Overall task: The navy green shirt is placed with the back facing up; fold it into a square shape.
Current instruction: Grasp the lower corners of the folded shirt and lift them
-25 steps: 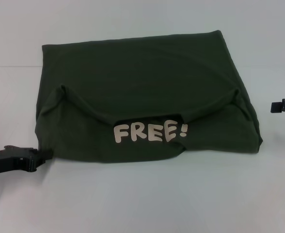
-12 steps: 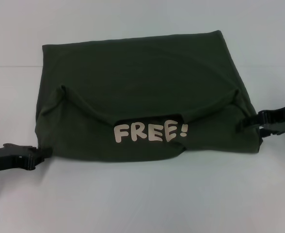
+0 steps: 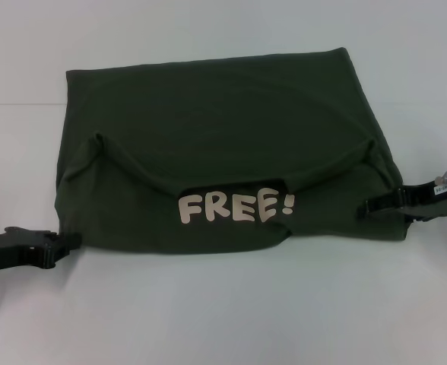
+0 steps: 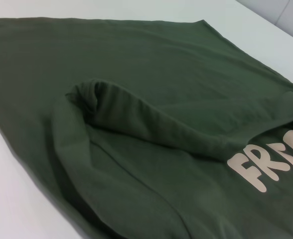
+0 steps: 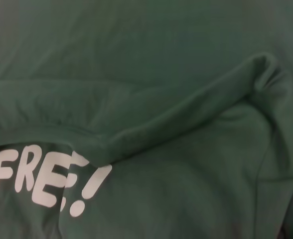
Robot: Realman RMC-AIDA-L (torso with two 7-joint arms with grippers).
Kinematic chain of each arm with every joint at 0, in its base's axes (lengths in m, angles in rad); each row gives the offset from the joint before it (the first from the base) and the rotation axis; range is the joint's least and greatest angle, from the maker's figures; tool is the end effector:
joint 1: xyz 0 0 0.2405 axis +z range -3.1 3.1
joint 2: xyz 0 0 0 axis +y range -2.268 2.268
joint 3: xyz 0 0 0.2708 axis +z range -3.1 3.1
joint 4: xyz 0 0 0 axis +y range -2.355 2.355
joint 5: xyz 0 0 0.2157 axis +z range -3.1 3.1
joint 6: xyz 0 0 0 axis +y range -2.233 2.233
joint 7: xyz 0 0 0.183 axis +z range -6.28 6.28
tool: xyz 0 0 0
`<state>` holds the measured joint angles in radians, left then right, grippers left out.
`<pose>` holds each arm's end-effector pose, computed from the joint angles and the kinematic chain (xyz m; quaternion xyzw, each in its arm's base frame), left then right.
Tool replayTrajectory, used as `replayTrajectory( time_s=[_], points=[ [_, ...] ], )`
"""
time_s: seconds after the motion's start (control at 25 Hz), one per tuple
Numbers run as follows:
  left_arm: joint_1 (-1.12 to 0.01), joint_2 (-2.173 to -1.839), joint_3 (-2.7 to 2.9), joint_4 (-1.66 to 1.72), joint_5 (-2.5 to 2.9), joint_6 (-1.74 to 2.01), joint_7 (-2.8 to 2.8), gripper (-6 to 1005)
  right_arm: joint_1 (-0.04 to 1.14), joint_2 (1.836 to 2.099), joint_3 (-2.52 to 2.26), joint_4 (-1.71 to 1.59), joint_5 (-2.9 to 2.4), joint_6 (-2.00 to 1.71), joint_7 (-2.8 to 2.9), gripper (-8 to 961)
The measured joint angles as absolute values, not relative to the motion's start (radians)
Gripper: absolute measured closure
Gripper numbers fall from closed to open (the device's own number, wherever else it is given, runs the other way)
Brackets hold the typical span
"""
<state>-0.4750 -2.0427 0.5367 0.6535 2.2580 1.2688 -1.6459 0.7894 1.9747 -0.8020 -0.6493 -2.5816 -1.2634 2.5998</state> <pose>-0.3654 0.3623 -0.0139 -0.8649 -0.4149 -0.1212 0.2550 0.2942 0.4352 -0.0176 -0.7671 0.6077 -0.0121 0.2052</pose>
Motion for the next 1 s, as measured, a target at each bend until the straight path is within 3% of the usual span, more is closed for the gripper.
replayTrajectory(
  time_s=[0.6,0.72,1.0],
  points=[
    [-0.478,-2.043,0.531,0.653,2.258,1.269,-1.65,931,0.777,1.98,-0.795,-0.648,-2.578,-1.246,2.604,79],
    [-0.479,-2.042,0.531,0.653,2.258,1.269,-1.651,931,0.776,1.98,-0.795,-0.649,-2.578,-1.244,2.602,288],
    [-0.479,-2.041,0.534,0.653,2.258,1.269,-1.648,931,0.774,1.975,-0.794,-0.649,-2.577,-1.24,2.599,552]
  ],
)
